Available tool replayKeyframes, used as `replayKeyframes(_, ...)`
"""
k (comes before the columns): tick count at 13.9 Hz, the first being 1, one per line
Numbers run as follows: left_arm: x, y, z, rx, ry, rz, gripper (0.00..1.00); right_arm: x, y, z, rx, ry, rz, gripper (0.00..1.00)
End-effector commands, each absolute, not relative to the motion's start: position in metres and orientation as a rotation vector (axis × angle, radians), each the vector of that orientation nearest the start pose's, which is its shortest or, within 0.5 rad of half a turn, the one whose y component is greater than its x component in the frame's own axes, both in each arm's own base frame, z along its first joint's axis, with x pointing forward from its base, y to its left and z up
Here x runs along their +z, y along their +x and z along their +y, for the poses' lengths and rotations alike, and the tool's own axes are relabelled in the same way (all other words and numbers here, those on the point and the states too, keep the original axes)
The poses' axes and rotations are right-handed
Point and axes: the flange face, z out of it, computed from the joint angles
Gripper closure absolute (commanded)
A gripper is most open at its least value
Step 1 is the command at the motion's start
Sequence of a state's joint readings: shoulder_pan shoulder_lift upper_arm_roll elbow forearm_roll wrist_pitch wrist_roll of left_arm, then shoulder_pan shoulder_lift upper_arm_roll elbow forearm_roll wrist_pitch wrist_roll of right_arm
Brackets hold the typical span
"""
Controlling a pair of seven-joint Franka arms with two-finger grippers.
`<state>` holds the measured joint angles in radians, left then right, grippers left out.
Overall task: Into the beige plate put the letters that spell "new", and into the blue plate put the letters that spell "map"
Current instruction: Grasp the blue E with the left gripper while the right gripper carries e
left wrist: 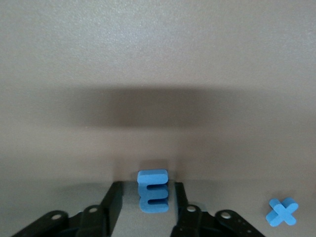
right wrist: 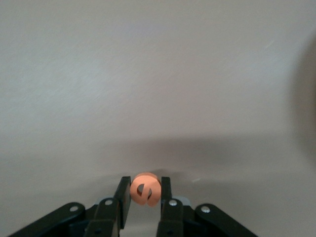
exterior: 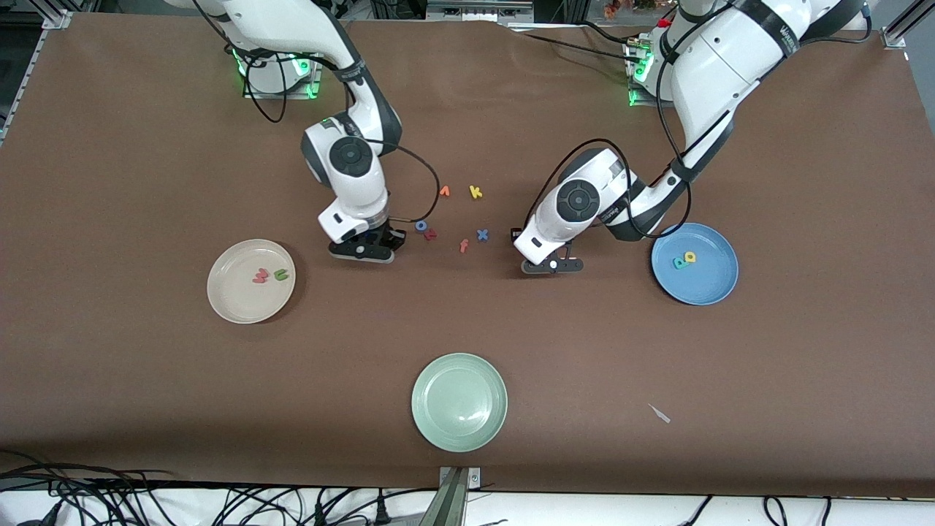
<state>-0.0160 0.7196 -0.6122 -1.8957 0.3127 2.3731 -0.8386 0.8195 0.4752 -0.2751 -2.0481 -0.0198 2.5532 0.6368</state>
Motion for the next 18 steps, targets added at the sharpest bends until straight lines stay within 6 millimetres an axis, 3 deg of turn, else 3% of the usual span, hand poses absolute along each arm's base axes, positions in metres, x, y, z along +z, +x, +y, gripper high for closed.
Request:
replayKeyframes(1,0.170,0.513,-0.355,0.264,-3.201,-0.112,0.73,0.260,0.530,0.278,-0.146,-3.258,-0.117,0.84)
replayKeyframes(2,0.170,0.513,-0.355,0.268,-3.200,-0.116,0.86,0.270,0.538,0.260,-0.141,-3.265,-0.197,0.84)
replayKeyframes(3,0.171,0.513,-0.355,0.270,-3.200,-0.119,0.91,0.278,0.546,0.238,-0.114,-3.278,-0.275,0.84)
replayKeyframes(6,0.186,0.525,-0.342,0.250,-3.197,-0.175,0.92,0.298,0.552,0.163,-0.059,-3.262,-0.513,0.84)
replayKeyframes(9,0.223,0.548,-0.310,0.248,-3.110,-0.173,0.91,0.310,0.554,0.095,-0.042,-3.243,-0.643,0.84)
replayKeyframes(11,0.249,0.569,-0.284,0.305,-3.052,-0.080,0.91,0.302,0.550,0.058,-0.026,-3.239,-0.683,0.83)
replayKeyframes(13,0.262,0.590,-0.245,0.367,-3.030,0.030,0.91,0.292,0.543,0.036,-0.080,-3.239,-0.710,0.83)
replayKeyframes(15,0.260,0.605,-0.204,0.388,-3.035,0.121,0.91,0.290,0.543,0.033,-0.092,-3.242,-0.701,0.80)
replayKeyframes(18,0.251,0.626,-0.116,0.391,-2.995,0.368,0.90,0.287,0.544,0.032,-0.114,-3.241,-0.667,0.65)
